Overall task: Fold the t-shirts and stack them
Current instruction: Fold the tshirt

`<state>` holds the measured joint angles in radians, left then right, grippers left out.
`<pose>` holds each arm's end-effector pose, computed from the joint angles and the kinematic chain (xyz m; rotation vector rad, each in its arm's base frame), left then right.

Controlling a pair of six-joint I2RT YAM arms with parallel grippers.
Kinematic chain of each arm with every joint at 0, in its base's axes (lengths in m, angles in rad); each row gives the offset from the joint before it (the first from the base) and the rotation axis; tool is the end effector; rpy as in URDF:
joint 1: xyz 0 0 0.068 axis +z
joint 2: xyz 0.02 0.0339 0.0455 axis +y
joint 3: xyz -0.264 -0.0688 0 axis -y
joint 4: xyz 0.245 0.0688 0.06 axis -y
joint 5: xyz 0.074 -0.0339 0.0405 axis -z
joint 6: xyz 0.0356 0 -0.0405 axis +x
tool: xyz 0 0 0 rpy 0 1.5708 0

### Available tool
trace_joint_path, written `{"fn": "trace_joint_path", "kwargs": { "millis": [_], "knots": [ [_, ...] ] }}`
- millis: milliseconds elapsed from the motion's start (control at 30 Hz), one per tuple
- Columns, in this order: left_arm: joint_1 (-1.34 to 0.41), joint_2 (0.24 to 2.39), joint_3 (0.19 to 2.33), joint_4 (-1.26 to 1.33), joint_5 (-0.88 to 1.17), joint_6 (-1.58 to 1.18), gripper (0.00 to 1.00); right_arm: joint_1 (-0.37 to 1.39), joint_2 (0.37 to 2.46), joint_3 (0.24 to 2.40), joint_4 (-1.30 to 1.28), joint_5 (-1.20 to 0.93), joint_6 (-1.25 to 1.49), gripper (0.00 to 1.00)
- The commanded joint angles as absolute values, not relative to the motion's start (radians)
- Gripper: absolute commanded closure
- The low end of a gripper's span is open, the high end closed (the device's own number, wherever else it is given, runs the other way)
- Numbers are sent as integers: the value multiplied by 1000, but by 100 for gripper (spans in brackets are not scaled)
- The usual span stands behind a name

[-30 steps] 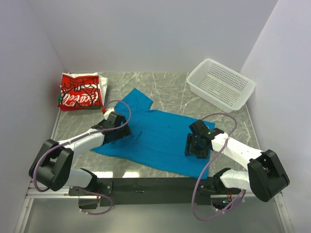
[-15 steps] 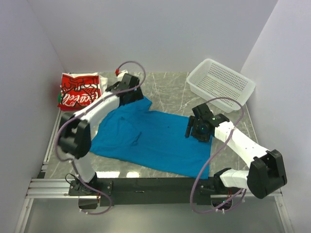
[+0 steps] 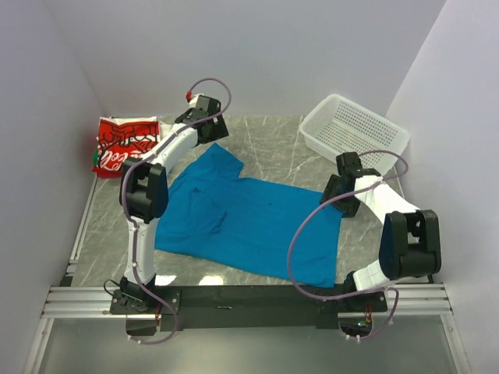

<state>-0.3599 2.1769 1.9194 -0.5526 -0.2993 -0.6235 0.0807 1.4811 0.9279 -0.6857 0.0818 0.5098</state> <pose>0.4689 -0.1652 0.2479 -0.4463 2.2960 -0.1304 0.2714 0.0190 0.1953 0.6150 2.7322 0.0268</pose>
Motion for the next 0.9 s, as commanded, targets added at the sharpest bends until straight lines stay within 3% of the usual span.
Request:
{"fn": "trace_joint_path", "kwargs": {
  "millis": [0, 633, 767, 867],
  "knots": [
    [-344, 2175, 1951, -551, -255, -614, 4, 26, 1511, 966, -620, 133, 448, 25],
    [-334, 2123, 1864, -523, -178, -565, 2, -38, 1687, 1026, -377, 123, 390, 32],
    [-334, 2135, 1884, -529, -179, -561, 2, -38, 1706, 1016, -359, 121, 394, 35],
    [-334, 2164, 1914, -543, -175, -561, 2, -37, 1732, 1009, -348, 121, 397, 45]
  ]
}}
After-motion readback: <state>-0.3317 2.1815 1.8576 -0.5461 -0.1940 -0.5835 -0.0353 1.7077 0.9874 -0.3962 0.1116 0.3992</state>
